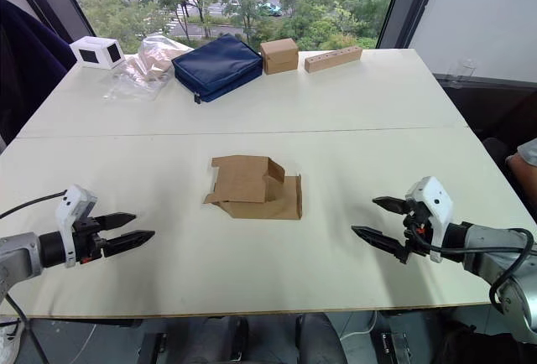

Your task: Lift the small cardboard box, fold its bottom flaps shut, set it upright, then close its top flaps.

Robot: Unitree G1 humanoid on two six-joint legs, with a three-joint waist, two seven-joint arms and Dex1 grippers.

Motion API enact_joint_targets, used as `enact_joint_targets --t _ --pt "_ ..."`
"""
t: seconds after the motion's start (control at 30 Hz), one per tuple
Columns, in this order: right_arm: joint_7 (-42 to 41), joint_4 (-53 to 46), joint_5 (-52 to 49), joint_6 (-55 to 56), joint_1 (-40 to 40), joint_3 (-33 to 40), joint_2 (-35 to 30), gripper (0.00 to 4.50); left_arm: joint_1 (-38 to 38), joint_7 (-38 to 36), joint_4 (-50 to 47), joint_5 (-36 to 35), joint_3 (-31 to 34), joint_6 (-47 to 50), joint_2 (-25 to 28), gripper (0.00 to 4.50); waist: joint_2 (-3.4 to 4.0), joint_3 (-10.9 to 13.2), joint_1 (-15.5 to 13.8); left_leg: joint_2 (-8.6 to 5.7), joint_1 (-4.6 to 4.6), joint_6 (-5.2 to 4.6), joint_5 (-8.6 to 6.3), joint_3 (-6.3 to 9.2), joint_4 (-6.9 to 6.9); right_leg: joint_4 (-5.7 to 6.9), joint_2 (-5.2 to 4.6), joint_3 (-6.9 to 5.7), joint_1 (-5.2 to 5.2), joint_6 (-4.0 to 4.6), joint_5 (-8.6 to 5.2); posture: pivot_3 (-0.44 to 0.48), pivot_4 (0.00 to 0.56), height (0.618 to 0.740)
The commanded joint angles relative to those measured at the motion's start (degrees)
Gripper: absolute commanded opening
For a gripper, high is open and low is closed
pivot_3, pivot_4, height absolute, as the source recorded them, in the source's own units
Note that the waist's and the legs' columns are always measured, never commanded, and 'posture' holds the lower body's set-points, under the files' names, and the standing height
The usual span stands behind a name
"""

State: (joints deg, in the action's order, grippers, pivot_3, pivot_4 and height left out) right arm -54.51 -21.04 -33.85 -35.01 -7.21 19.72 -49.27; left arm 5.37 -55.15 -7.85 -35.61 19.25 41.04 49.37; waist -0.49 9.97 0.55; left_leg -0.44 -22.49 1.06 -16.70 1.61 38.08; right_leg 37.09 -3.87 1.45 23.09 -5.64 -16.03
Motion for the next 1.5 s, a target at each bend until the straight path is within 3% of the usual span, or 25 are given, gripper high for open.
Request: enact_joint_targets --t 0.03,0.6,0.97,1.13,1.27,1.33,1.5 --pt "-0.4 -0.7 -0.1 0.8 0.1 0.6 -0.5 4.46 -0.1 -0.8 -0.2 0.2 1.7 -1.3 0.9 4.5 0.0 0.0 0.0 0.0 0.0 0.0 0.0 0.0 0.0 0.0 0.0 0.0 0.0 0.0 0.0 0.0 0.15 0.74" --pt "-1.0 0.4 1.9 1.8 0.6 0.3 -0.8 4.46 -2.2 1.0 2.1 2.9 0.8 -4.2 -0.1 4.5 0.0 0.0 0.0 0.0 -0.01 0.0 0.0 -0.01 -0.03 -0.02 -0.02 0.0 0.02 0.01 0.0 0.0 0.15 0.74" --pt "-1.3 -0.4 1.3 -0.2 1.5 2.3 -3.1 4.46 -8.0 -0.7 5.0 1.8 -0.3 0.3 1.6 4.5 0.01 0.0 0.0 -0.01 -0.02 0.0 0.0 -0.02 -0.04 -0.02 -0.03 -0.02 0.02 0.0 0.01 0.0 0.15 0.74" --pt "-0.3 -6.0 -0.2 -2.9 1.6 3.0 -4.3 4.46 -19.7 -5.7 12.8 -10.3 1.0 19.0 3.2 4.5 0.0 0.0 -0.1 -0.02 -0.01 0.0 0.0 -0.01 -0.04 0.02 -0.01 -0.06 0.03 -0.08 0.05 0.0 0.15 0.74" --pt "2.2 -12.2 -1.6 -5.7 4.3 0.3 -4.8 4.46 -30.3 -9.5 19.4 -17.2 -2.3 34.1 2.7 4.5 -0.02 0.0 0.0 -0.06 -0.02 -0.01 0.01 -0.01 -0.04 0.01 0.07 -0.11 0.02 -0.2 0.12 0.0 0.15 0.74" --pt "4.3 -15.4 -2.6 -7.3 6.3 -1.2 -4.2 4.46 -34.0 -9.5 21.9 -16.4 -7.0 38.8 1.5 4.5 -0.02 0.0 0.1 -0.07 -0.02 -0.01 0.01 -0.02 -0.02 0.06 0.18 -0.15 0.03 -0.22 0.12 0.0 0.15 0.74" --pt "12.2 -23.4 -6.2 -13.0 10.9 -4.5 -1.4 4.46 -41.1 -9.6 28.7 -12.8 -14.2 38.2 -5.5 4.5 -0.08 0.0 0.1 -0.08 0.0 -0.01 0.02 -0.02 0.02 0.17 0.36 -0.17 0.06 -0.24 0.12 0.0 0.15 0.74"
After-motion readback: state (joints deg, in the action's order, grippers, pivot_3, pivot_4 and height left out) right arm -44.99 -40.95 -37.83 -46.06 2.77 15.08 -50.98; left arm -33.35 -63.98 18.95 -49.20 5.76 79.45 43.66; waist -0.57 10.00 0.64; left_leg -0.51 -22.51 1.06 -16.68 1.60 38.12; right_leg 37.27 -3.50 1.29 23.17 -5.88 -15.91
